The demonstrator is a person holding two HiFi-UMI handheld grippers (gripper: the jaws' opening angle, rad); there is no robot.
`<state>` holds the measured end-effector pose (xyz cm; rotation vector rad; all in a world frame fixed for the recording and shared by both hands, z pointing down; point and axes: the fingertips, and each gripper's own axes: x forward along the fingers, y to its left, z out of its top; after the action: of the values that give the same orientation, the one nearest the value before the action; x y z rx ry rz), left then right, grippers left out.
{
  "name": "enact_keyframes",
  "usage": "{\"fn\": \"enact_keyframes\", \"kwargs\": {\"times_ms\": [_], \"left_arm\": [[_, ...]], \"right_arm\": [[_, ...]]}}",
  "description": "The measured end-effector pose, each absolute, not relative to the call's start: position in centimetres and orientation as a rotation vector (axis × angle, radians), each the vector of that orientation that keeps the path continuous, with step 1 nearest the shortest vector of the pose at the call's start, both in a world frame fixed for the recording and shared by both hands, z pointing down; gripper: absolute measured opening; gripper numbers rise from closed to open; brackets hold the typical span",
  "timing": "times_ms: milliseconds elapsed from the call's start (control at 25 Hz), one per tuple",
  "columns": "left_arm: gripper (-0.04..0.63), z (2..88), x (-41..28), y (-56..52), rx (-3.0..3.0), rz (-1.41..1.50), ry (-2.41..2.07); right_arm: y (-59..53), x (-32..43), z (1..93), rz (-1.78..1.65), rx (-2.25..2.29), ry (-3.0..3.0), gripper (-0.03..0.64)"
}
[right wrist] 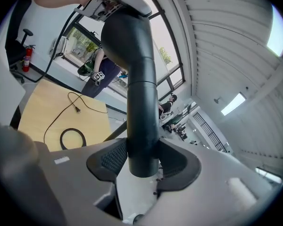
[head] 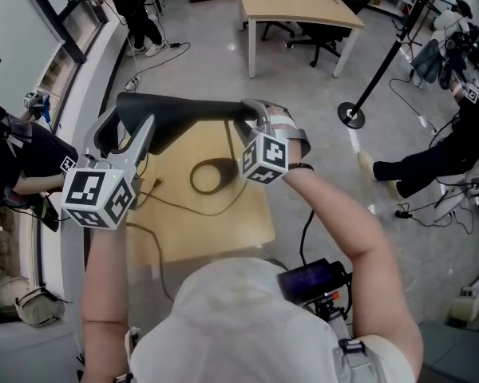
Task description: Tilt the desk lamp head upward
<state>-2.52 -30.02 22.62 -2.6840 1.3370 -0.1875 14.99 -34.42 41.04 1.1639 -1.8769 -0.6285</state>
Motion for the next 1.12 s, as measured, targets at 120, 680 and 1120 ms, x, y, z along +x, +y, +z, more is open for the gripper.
{"fn": "enact_keyframes", "kwargs": {"times_ms": [120, 680, 1120], "left_arm": [[0.262, 21.9, -2.1, -30.0, -2.667, -0.205, 1.325], [0.262, 19.8, 0.1, -29.0, -2.57, -0.253, 1.301], [0.262, 18.3, 3.0, -29.3, -2.487, -0.299, 1.291]], "right_arm": [[-34.3, 14.7, 41.1, -0.595, 1.158, -1.911, 0.212], [-33.3, 13.8, 41.6, -0.489, 1.148, -2.071, 0.206], [-33.1, 13.5, 41.9, -0.37, 1.157, -2.19, 0.202]]}}
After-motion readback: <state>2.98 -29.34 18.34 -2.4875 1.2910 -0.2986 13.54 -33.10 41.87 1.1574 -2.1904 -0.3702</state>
